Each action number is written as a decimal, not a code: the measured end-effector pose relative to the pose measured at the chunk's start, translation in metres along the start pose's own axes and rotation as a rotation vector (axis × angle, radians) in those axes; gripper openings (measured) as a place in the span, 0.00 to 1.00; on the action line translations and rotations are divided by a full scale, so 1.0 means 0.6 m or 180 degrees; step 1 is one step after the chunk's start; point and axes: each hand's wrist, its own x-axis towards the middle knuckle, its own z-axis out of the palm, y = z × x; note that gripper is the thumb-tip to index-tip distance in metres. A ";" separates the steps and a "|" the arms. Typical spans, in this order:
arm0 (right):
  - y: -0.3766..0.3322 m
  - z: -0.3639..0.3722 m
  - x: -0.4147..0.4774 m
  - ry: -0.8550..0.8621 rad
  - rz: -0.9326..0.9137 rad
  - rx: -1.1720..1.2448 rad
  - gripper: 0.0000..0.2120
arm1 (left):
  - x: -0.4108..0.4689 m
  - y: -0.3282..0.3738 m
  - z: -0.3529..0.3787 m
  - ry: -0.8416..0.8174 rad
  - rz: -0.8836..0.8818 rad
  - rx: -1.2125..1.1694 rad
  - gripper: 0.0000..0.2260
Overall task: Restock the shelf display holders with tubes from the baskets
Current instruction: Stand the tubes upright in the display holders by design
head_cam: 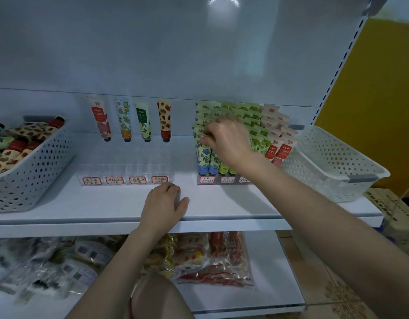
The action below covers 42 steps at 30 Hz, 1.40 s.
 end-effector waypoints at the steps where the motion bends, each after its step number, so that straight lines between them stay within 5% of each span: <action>1: 0.000 0.000 -0.001 0.0007 0.0006 0.0015 0.15 | 0.000 0.000 0.000 -0.0006 -0.0008 0.0005 0.18; 20: 0.000 -0.002 -0.036 0.0814 -0.0085 0.0861 0.09 | 0.000 0.016 -0.019 -0.0073 -0.0113 -0.0202 0.14; 33: 0.018 -0.020 -0.117 0.0346 0.0177 0.1255 0.10 | -0.053 0.029 -0.119 0.0452 0.0084 0.0103 0.16; 42: -0.088 0.001 -0.138 -0.0294 -0.0182 0.1291 0.11 | -0.154 -0.026 -0.198 0.0839 -0.0157 0.0324 0.15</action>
